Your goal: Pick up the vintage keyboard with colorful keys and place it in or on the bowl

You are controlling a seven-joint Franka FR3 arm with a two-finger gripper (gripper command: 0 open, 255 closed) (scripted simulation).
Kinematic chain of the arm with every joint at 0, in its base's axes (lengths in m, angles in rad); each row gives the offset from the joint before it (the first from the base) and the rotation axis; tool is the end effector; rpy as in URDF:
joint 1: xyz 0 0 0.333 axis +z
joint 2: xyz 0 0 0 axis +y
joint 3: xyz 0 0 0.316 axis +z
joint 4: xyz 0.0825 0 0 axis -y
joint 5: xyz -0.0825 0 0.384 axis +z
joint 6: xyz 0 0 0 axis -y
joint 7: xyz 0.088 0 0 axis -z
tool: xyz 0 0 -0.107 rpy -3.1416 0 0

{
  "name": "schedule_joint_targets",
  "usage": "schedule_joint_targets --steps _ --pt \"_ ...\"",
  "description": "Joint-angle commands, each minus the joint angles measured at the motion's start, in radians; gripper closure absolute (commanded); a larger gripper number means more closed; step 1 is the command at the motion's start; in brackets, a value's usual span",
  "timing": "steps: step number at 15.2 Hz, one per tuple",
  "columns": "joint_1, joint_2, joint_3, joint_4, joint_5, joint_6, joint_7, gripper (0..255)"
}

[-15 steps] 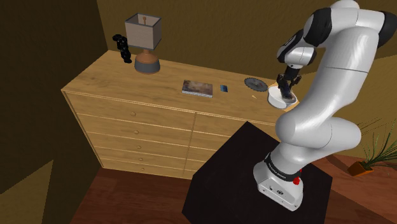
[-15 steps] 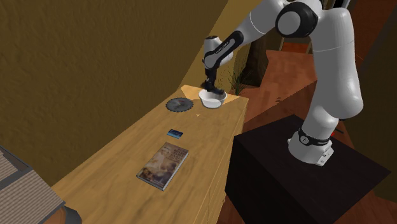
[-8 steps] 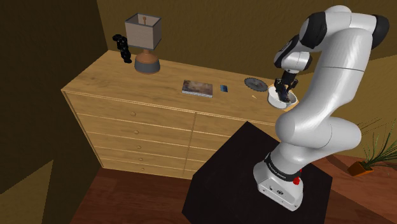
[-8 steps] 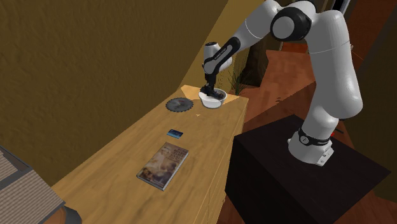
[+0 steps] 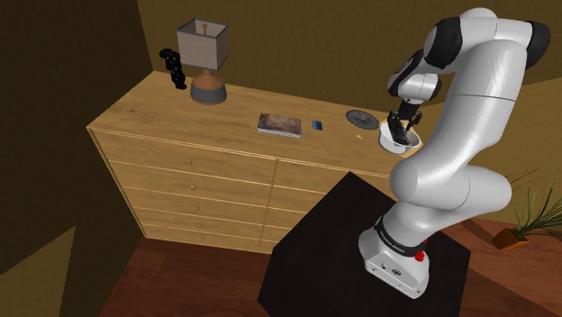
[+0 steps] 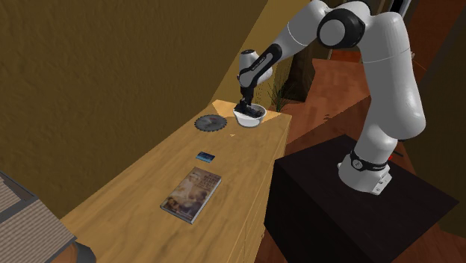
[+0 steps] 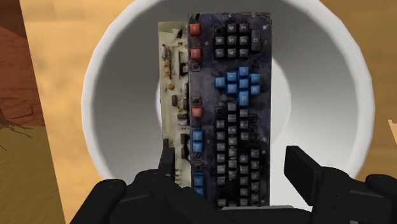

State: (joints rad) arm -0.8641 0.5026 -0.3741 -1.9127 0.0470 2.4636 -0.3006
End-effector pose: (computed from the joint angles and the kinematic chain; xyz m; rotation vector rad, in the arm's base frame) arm 0.2205 -0.5977 0.2553 2.6671 -1.3270 -0.0597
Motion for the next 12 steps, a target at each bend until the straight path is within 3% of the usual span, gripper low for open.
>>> schedule_joint_targets --steps 1,5,9,12 --pt "0.000 0.000 0.000 0.000 0.000 0.000 0.000 0" --pt "0.000 0.000 0.000 0.000 0.000 0.000 0.000 0" --pt "0.032 -0.093 -0.023 0.001 -0.036 -0.093 0.023 0" --pt "0.032 -0.093 -0.023 0.001 -0.036 -0.093 0.023 0"
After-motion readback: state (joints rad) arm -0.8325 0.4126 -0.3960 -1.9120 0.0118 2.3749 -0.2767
